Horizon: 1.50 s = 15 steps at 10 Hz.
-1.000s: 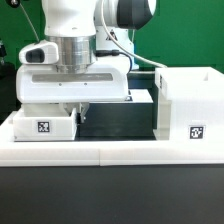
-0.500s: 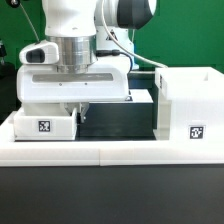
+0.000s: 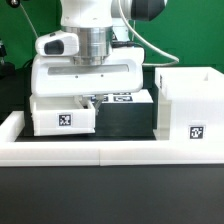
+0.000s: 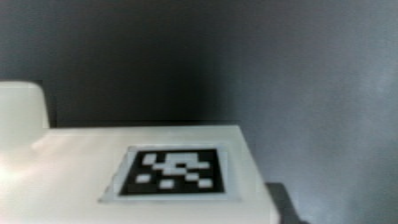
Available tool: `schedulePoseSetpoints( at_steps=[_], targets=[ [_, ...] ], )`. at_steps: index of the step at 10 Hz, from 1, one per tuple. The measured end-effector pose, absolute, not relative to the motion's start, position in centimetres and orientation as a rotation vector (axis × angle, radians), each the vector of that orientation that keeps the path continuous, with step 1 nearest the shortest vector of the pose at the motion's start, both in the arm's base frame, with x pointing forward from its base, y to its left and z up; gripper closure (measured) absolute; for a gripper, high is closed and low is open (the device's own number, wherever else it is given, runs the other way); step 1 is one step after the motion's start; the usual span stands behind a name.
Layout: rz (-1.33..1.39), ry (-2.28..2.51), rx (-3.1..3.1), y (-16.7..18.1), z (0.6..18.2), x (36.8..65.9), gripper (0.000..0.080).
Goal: Assemble drawer
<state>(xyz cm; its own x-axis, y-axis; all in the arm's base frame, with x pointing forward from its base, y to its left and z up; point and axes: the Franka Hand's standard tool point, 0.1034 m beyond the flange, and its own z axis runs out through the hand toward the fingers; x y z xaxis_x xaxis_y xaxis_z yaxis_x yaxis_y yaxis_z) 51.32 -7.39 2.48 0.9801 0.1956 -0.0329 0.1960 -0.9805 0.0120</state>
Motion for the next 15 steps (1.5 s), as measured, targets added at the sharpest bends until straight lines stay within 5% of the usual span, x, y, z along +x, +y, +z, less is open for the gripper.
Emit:
schedulePoseSetpoints(
  at_steps=[15],
  targets=[
    [-0.116, 1.741, 2.565, -8.08, 2.42, 51.5, 0.0755]
  ],
)
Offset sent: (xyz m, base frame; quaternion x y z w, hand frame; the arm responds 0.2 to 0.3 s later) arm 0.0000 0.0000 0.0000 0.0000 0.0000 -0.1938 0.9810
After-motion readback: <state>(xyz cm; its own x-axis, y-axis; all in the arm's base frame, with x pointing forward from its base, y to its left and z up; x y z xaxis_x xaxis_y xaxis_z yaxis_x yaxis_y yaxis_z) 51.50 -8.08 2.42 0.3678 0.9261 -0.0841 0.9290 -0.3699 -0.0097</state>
